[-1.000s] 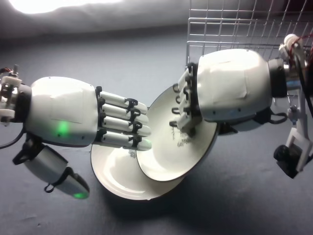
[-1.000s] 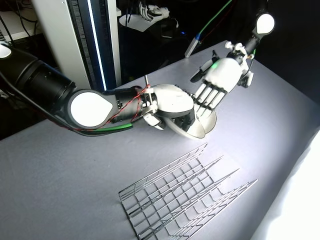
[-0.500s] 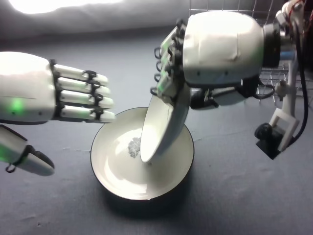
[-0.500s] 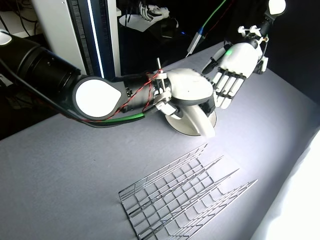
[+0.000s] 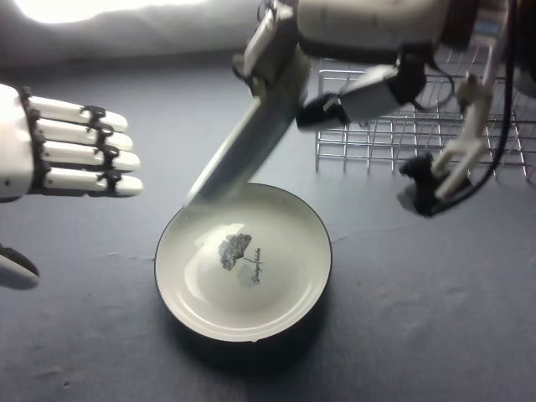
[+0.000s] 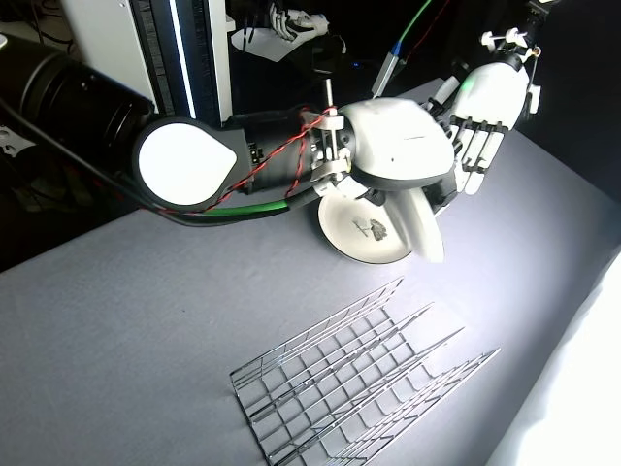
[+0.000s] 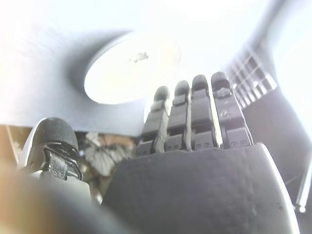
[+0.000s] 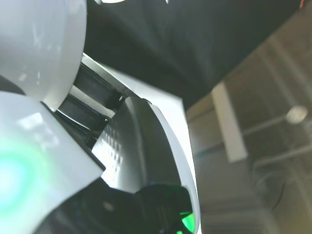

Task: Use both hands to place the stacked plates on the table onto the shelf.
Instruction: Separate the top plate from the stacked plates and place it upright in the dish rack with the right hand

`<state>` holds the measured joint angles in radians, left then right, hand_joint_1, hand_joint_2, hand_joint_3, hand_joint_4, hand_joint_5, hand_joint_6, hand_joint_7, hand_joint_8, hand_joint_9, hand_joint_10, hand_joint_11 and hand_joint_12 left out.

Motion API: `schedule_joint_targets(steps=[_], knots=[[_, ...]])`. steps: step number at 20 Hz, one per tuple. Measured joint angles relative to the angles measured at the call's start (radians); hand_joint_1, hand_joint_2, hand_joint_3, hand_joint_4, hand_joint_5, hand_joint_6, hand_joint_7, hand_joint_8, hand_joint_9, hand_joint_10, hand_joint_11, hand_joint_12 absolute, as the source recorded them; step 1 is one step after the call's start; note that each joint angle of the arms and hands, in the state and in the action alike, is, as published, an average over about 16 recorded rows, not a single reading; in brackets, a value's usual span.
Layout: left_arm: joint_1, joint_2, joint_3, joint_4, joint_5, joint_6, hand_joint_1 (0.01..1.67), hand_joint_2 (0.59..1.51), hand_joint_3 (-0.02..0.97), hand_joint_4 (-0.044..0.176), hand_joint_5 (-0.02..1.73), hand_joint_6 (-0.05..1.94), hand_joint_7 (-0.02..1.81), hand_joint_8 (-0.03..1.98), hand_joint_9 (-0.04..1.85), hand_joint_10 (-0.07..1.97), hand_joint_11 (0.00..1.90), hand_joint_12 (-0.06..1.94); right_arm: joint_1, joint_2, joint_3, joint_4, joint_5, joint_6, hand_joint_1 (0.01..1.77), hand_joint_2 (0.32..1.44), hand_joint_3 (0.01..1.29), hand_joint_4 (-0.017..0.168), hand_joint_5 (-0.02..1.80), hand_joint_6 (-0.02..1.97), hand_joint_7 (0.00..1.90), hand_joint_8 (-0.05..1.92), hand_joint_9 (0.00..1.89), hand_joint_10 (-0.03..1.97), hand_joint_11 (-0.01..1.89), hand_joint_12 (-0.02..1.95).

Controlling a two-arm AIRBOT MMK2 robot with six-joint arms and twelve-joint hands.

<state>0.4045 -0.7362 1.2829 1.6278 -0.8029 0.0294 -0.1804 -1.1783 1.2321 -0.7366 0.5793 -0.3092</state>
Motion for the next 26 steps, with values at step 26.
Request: schedule_joint_targets(steps=[26], knots=[[0.085, 0.046, 0.074, -0.082, -0.021, 0.015, 0.02, 1.180, 0.008, 0.002, 0.02, 0.02, 0.02, 0.01, 0.02, 0.01, 0.01, 0.01, 0.151, -0.068, 0.049, 0.622, -0.406, 0.033, 1.39, 0.96, 0.01, -0.008, 1.02, 0.79, 1.14, 0.71, 1.00, 0.98, 0.82, 1.02]])
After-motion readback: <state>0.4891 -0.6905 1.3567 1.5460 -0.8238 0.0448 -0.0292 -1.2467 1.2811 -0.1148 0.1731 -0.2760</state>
